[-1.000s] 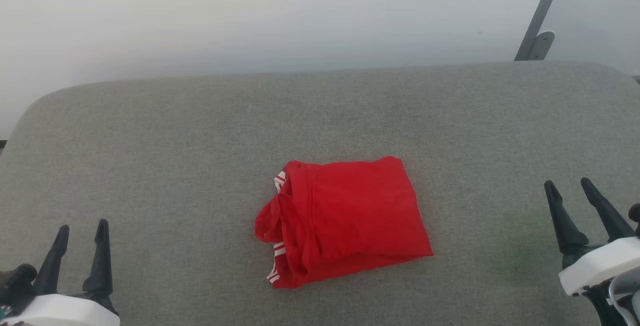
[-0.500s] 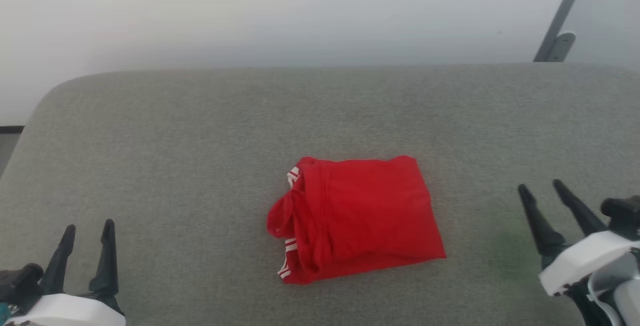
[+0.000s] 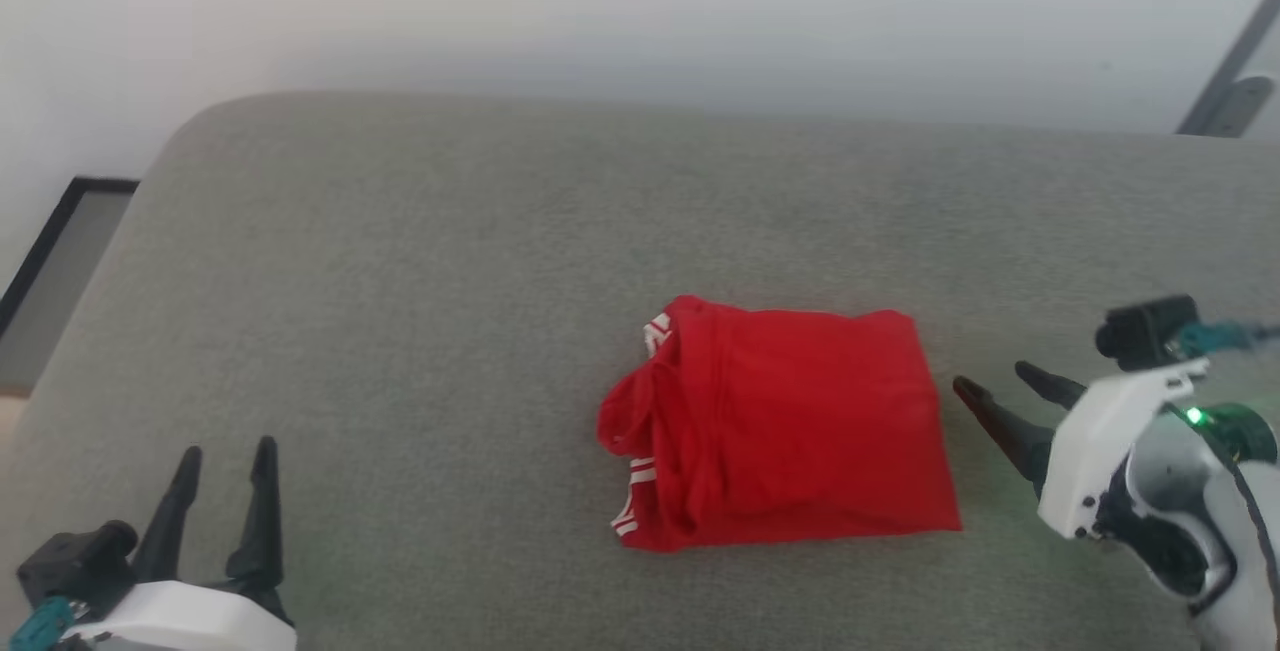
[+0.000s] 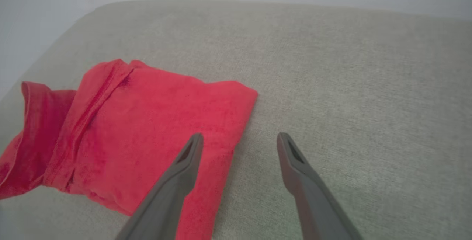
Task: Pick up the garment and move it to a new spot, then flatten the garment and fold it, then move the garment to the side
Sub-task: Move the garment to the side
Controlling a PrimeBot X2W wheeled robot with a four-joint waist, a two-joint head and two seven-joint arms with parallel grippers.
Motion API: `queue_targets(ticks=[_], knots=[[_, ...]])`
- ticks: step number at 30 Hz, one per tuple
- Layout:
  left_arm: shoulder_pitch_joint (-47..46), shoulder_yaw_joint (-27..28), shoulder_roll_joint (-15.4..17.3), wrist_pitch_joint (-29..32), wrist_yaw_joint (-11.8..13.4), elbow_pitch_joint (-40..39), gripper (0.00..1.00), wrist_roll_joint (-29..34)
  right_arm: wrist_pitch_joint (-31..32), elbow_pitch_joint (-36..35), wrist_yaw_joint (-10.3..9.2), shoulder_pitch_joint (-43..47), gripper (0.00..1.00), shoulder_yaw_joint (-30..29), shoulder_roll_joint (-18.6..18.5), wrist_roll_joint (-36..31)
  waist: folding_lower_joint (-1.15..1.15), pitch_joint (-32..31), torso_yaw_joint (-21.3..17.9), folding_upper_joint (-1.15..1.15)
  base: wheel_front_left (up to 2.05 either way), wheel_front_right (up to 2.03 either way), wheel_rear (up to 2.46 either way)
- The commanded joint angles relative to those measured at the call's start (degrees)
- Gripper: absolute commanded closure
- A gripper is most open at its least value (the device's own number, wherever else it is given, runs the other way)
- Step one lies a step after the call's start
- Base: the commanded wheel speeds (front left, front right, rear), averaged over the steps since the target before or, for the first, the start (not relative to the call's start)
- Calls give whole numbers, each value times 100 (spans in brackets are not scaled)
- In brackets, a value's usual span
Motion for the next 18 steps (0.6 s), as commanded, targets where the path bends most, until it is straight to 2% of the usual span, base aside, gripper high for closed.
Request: queue_targets(ticks=[1, 6, 7, 10, 18], knots=[[-87, -30, -28, -24, -10, 26, 0, 24, 347, 39, 0, -157, 0, 52, -51, 61, 0, 97, 132, 0, 0, 0, 0], [-206, -169, -95, -23, -10, 75, 0, -11, 1530, 137, 0, -486, 0, 120, -166, 56, 0, 302, 370, 0, 0, 0, 0], [-206, -169, -95, -23, -10, 75, 0, -11, 1530, 137, 0, -486, 0, 120, -166, 56, 0, 302, 370, 0, 0, 0, 0], [-296, -242, -127, -24, -10, 111, 0, -40, 2142, 202, 0, -628, 0, 95, -172, -10, 0, 444, 501, 0, 0, 0, 0], [-553, -404, -215, -24, -11, 193, 0, -97, 3457, 383, 1, -770, 0, -17, 95, -238, 0, 789, 748, 0, 0, 0, 0]])
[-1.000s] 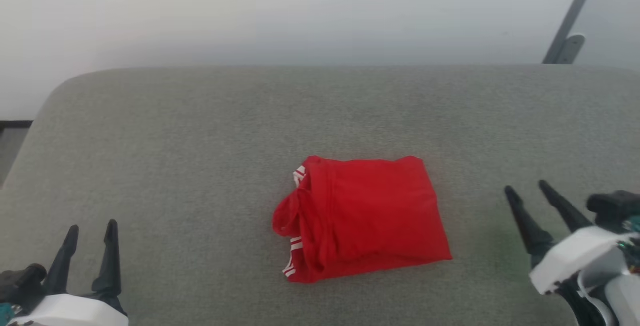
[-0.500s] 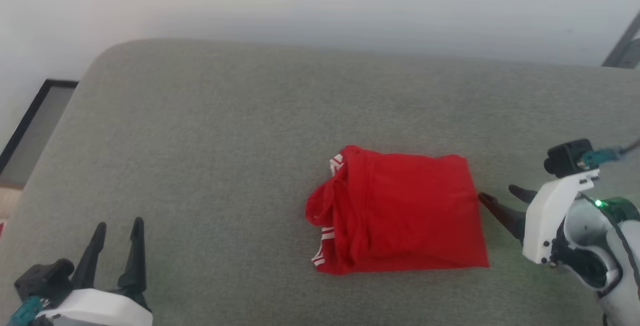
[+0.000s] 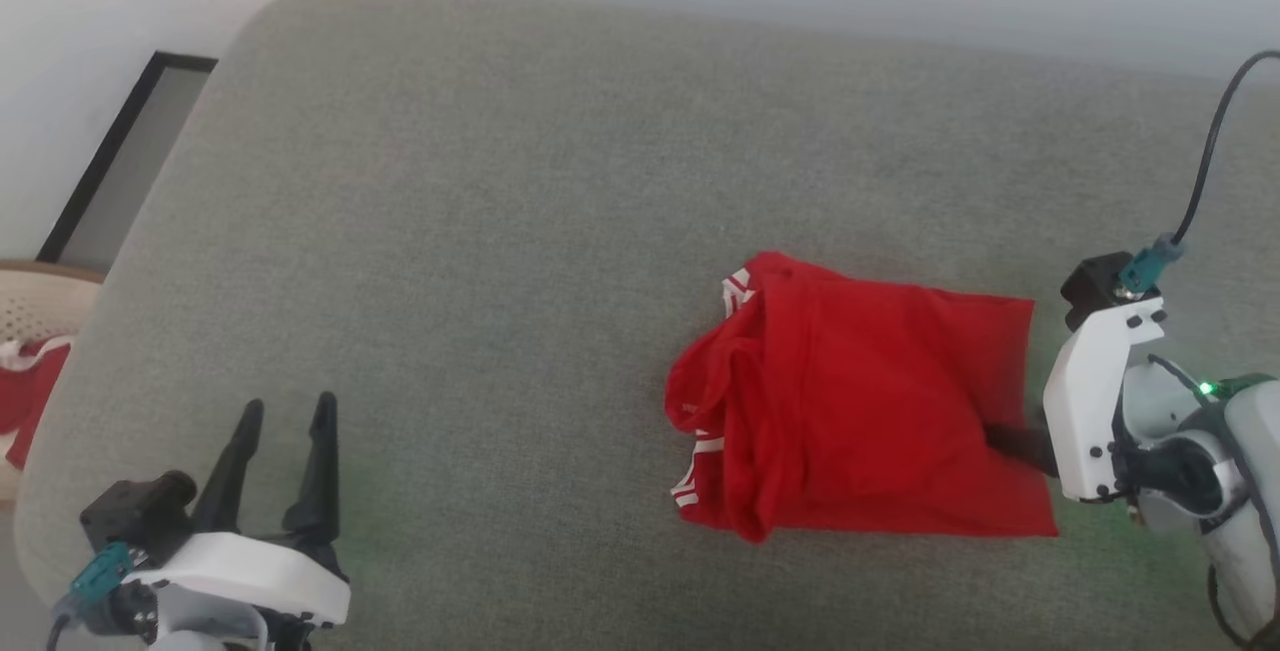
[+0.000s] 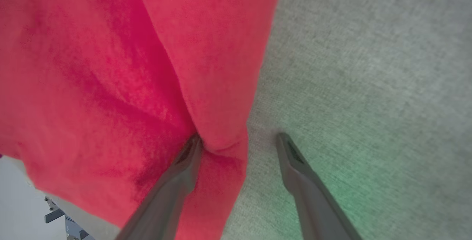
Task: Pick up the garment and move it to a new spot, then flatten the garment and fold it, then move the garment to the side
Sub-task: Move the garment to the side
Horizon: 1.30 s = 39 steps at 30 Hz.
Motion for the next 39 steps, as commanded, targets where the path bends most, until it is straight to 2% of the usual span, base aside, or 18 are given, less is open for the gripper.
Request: queue_targets(ticks=[1, 2, 3, 4, 5, 19, 27, 39], knots=[[-86, -28, -25, -24, -11, 18, 0, -31, 103, 100, 0, 63, 0, 38, 111, -30, 0, 88, 74, 0, 0, 0, 0], [-131, -57, -33, -24, -11, 37, 0, -35, 306, 93, 1, 112, 0, 78, 214, -103, 0, 140, 102, 0, 0, 0, 0], [-152, -68, -34, -24, -11, 45, 0, -40, 348, 78, 1, 122, 18, 34, 280, -90, 0, 161, 110, 0, 0, 0, 0], [-170, -79, -35, -24, -11, 51, 0, -43, 425, 52, 2, 131, 91, 28, 326, -104, 0, 176, 114, 0, 0, 0, 0], [-186, -80, -32, -24, -11, 58, 0, -42, 452, -1, 2, 134, 100, 28, 355, -134, 0, 191, 114, 0, 0, 0, 0], [-487, -209, 59, -24, -11, -28, 0, 34, 280, -624, -4, -149, 100, -817, -10, -496, 0, 397, -326, 0, 0, 0, 0], [-980, -614, 116, -24, -11, -63, 0, 27, 55, -582, -3, -444, 100, -1377, -371, -758, 0, 643, -810, 0, 0, 0, 0], [-1709, -1189, 248, -23, -11, -183, 0, 19, -508, -360, -3, -1083, 100, -1649, -741, -1037, 0, 1124, -1642, 0, 0, 0, 0]])
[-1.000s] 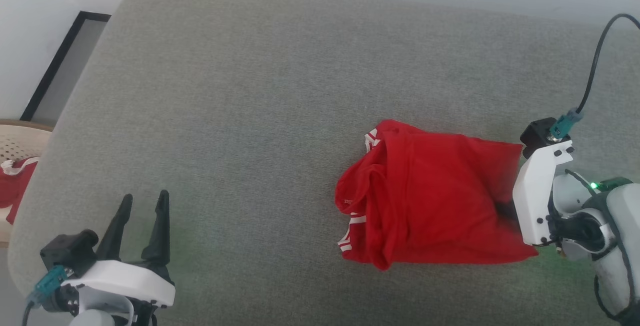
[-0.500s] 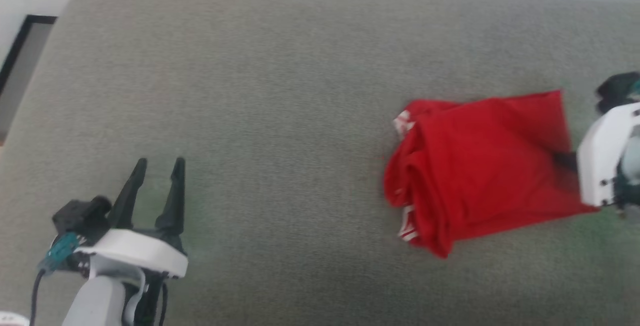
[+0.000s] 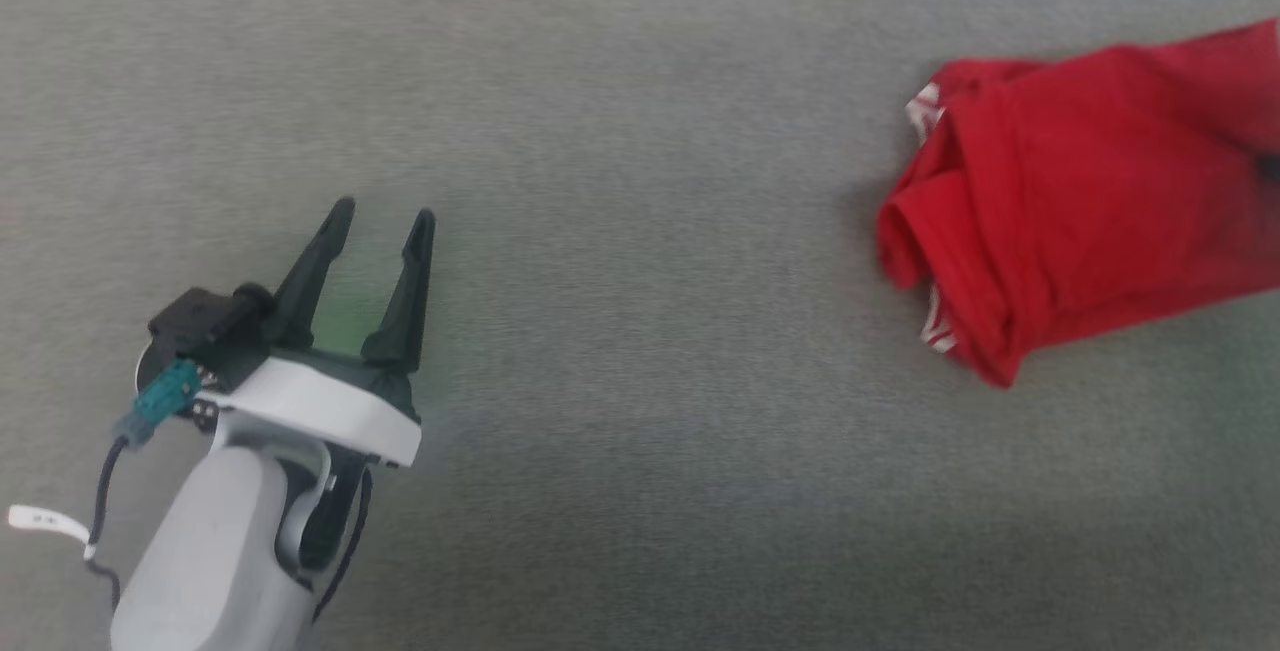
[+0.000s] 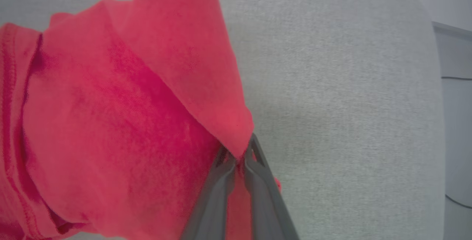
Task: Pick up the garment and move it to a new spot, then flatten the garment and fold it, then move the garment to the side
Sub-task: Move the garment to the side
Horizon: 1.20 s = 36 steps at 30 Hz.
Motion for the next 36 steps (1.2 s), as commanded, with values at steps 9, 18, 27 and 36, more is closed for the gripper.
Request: queue_targets(ticks=[9, 18, 27, 36], knots=[[-621, -428, 250, -24, -11, -116, 0, 30, -686, 443, -6, -703, 100, -112, -285, -395, 0, 564, -778, 0, 0, 0, 0], [-1066, -857, 482, -23, -11, -259, 0, 38, -1331, 977, -6, -1233, 100, -220, -473, -916, 0, 1026, -1147, 0, 0, 0, 0], [-1465, -1198, 625, -16, -11, -182, 0, -65, -2005, 1682, -7, -1614, 100, -621, -430, -1786, 0, 1415, -1144, 0, 0, 0, 0], [-1614, -1326, 729, -2, 2, -76, 0, -154, -2305, 2429, -6, -1915, 100, -1113, 43, -2687, 0, 1600, -1005, 0, 0, 0, 0]])
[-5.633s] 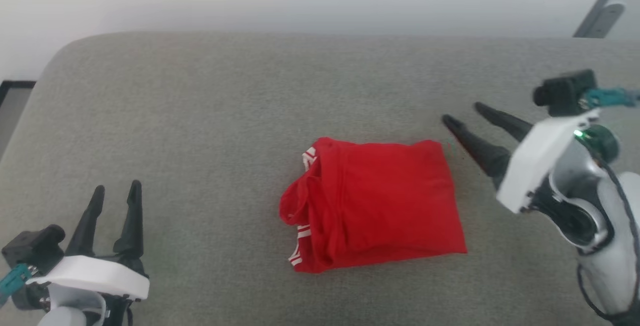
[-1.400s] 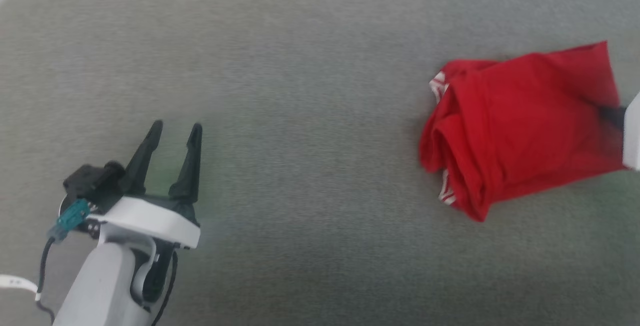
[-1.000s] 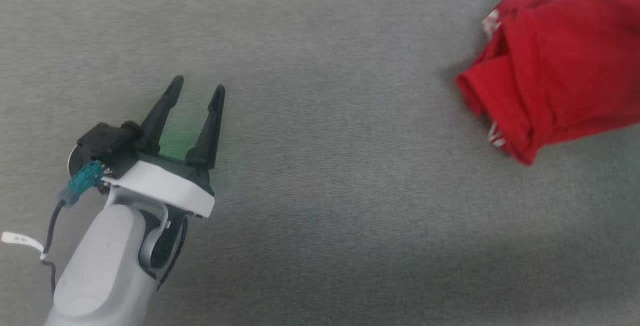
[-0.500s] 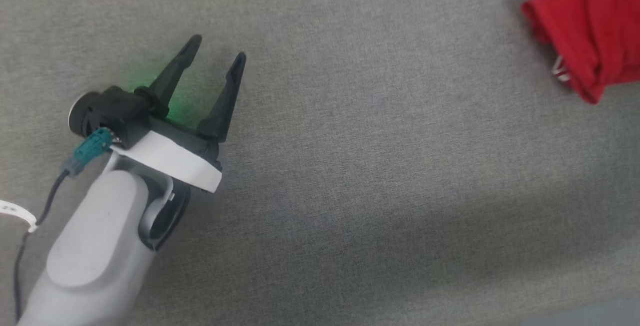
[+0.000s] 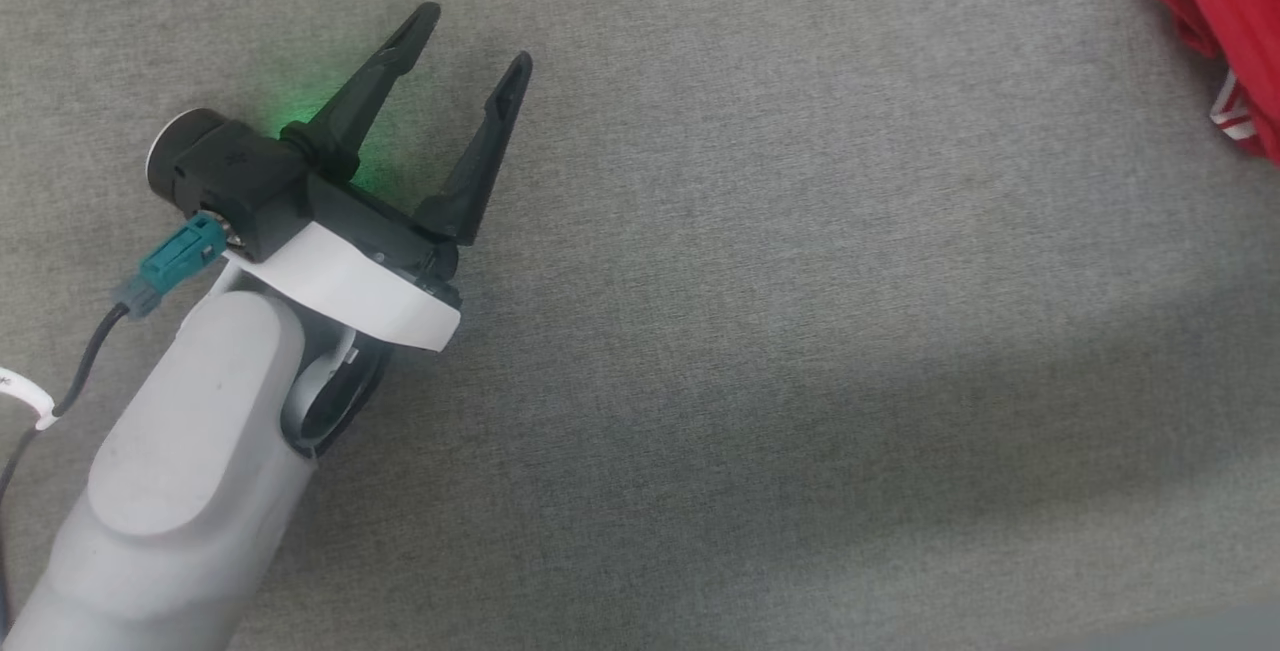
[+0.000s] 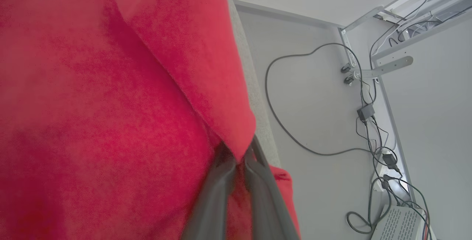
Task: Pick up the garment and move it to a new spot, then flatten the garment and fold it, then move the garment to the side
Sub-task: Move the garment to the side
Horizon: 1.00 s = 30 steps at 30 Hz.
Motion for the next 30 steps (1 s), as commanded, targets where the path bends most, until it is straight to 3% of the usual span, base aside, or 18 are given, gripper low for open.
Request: queue_targets(ticks=[1, 7, 11, 12, 13, 19, 30], knots=[[64, -7, 64, 25, 18, 296, 0, -58, -25, 44, -6, -72, 100, -18, 62, -75, 0, 17, 27, -1, 0, 0, 0], [96, 38, 83, 32, 20, 341, 0, -76, -109, 392, -6, -255, 99, -302, 338, -443, 0, 32, 125, -1, 0, 0, 0], [180, 144, 86, 31, 24, 323, 0, -93, -104, 515, -6, -367, 45, -437, 426, -647, 0, -37, 168, -1, 0, 0, 0], [211, 160, 83, 31, 24, 309, 0, -102, -107, 531, -6, -400, 5, -476, 431, -683, 0, -67, 173, -1, 0, 0, 0], [240, 191, 68, 30, 24, 281, 0, -130, -87, 558, -6, -417, 0, -516, 439, -709, 0, -104, 177, -1, 0, 0, 0], [470, 423, -15, 22, 17, 106, 0, -391, -223, 568, -6, -450, 0, -486, 506, -648, 0, -438, 197, -1, 0, 0, 0], [1022, 1013, -168, 17, 16, 94, 0, -390, -877, 343, -6, -161, 0, -70, 779, 156, 0, -1186, 390, -1, 0, 0, 0]])
